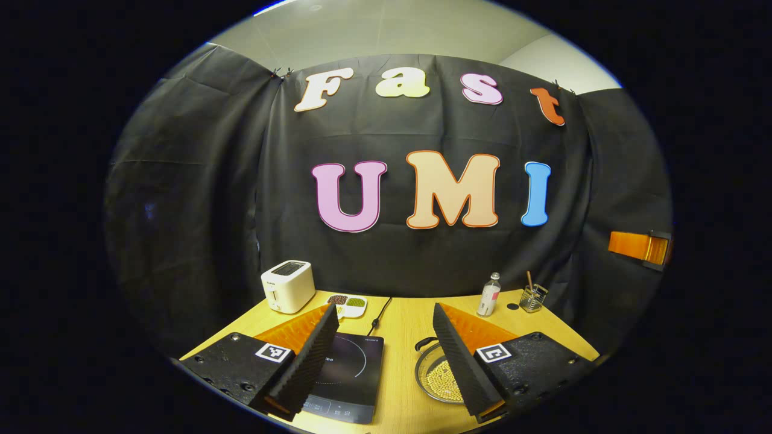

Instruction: First push the handle of the pot to place it horizontally, then grasp the pot with both hands and set it on the induction cooktop.

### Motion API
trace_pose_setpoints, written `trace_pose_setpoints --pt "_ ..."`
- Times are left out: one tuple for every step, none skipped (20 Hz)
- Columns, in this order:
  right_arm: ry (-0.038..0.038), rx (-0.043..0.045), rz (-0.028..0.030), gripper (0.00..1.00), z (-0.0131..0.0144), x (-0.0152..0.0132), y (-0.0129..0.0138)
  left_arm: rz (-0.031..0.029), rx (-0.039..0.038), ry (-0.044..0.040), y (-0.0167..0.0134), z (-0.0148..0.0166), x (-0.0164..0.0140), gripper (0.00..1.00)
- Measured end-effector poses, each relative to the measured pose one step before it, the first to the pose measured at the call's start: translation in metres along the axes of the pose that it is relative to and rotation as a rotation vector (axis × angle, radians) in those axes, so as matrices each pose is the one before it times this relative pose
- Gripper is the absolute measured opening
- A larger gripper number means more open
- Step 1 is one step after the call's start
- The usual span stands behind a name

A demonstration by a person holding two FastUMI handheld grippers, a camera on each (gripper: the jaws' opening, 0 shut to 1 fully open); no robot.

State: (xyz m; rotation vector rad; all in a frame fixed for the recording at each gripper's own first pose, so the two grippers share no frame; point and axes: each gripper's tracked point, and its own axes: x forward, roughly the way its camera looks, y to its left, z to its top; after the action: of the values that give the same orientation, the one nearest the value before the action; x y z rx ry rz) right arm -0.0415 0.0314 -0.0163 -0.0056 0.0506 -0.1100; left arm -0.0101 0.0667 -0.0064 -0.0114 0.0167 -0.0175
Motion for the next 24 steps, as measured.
trace_pose_setpoints --pt "0.01300 -0.00230 -0.00070 0.73 -0.00315 0.00246 -0.00118 -0.00116 0.00008 0.00251 0.00003 -0.00054 -0.00081 0.92" --pt "0.02201 0.00065 0.00508 0.61 -0.00847 -0.00114 0.00189 -0.00039 0.00137 0.00151 0.00010 -0.00060 -0.00012 0.96" --pt "0.02991 0.00906 0.01343 0.55 -0.00822 0.00083 0.00432 -0.00139 0.00224 0.00008 -0.00018 -0.00006 -0.00018 0.96" --pt "0.02387 0.00631 0.00870 0.49 -0.00719 -0.00151 0.00165 -0.00252 0.00229 -0.00072 -0.00068 0.00045 -0.00066 0.96" --pt "0.01834 0.01439 0.00564 0.44 -0.00498 0.00278 0.00028 -0.00249 0.00400 0.00111 -0.00125 -0.00041 -0.00006 0.96" --pt "0.01142 0.01090 -0.00920 0.30 -0.00238 0.00177 -0.00217 -0.00086 0.00511 0.00144 -0.00045 -0.00083 0.00129 0.96" --pt "0.00960 0.00787 -0.01255 0.16 -0.00366 0.00241 -0.00315 0.00076 0.00376 -0.00088 0.00004 0.00013 -0.00060 0.96" --pt "0.01074 0.00482 -0.01519 0.02 -0.00597 0.00230 -0.00299 -0.00001 0.00113 0.00030 0.00013 -0.00027 -0.00059 0.96" --pt "0.01460 0.00017 -0.00163 0.03 -0.00477 0.00196 -0.00100 -0.00042 -0.00198 0.00163 0.00001 -0.00022 -0.00004 0.96" --pt "0.01684 -0.00516 -0.00015 0.03 -0.00711 0.00133 -0.00025 -0.00118 -0.00376 0.00380 -0.00023 -0.00190 -0.00034 0.96" --pt "0.01514 -0.00693 -0.00920 0.00 -0.00472 0.00205 -0.00265 -0.00047 -0.00310 0.00526 -0.00001 -0.00141 0.00027 0.96" --pt "0.02034 -0.00617 -0.00634 0.03 -0.00691 0.00238 -0.00327 0.00157 -0.00152 0.00435 0.00043 -0.00177 0.00037 0.96" --pt "0.02513 -0.00247 -0.00019 0.00 -0.00722 0.00236 -0.00064 0.00255 0.00071 0.00384 0.00114 -0.00035 0.00033 0.96" --pt "0.02958 -0.00038 0.00085 0.00 -0.00919 0.00213 -0.00015 0.00310 0.00083 0.00272 0.00113 -0.00177 0.00026 0.96" --pt "0.03541 0.00109 0.00318 0.00 -0.00990 0.00295 0.00007 -0.00158 -0.00128 0.00045 0.00072 -0.00026 -0.00006 0.96" --pt "0.03528 0.00322 0.00517 0.03 -0.01061 0.00234 0.00099 -0.00284 -0.00229 0.00042 -0.00029 -0.00120 -0.00061 0.96" --pt "0.03481 0.00377 0.00956 0.02 -0.00953 0.00258 0.00191 0.00107 -0.00170 0.00522 0.00033 -0.00115 0.00028 0.96" --pt "0.03493 0.00128 0.01128 0.02 -0.00967 0.00209 0.00258 0.00082 -0.00255 0.00572 0.00044 -0.00381 0.00041 0.96" --pt "0.03587 -0.00197 0.00731 0.02 -0.00963 0.00302 0.00134 0.00351 -0.00205 0.00707 0.00059 -0.00212 0.00045 0.96" --pt "0.03758 -0.00805 0.00479 0.00 -0.01050 0.00407 0.00053 0.00355 -0.00167 0.00750 0.00134 -0.00317 -0.00009 0.96" --pt "0.04036 -0.01535 0.00519 0.03 -0.01086 0.00390 0.00037 0.00320 -0.00167 0.00727 0.00040 -0.00225 0.00046 0.93" --pt "0.04533 -0.02404 0.00005 0.02 -0.01175 0.00505 0.00027 0.00299 -0.00158 0.00606 0.00006 -0.00234 0.00035 0.96" --pt "0.04835 -0.02922 -0.00873 0.02 -0.01145 0.00521 -0.00189 0.00523 -0.00017 0.00876 0.00048 -0.00225 0.00054 0.96" --pt "0.05327 -0.02976 -0.00891 0.00 -0.01319 0.00682 -0.00303 0.00552 0.00349 0.00928 0.00066 -0.00371 0.00048 0.96"
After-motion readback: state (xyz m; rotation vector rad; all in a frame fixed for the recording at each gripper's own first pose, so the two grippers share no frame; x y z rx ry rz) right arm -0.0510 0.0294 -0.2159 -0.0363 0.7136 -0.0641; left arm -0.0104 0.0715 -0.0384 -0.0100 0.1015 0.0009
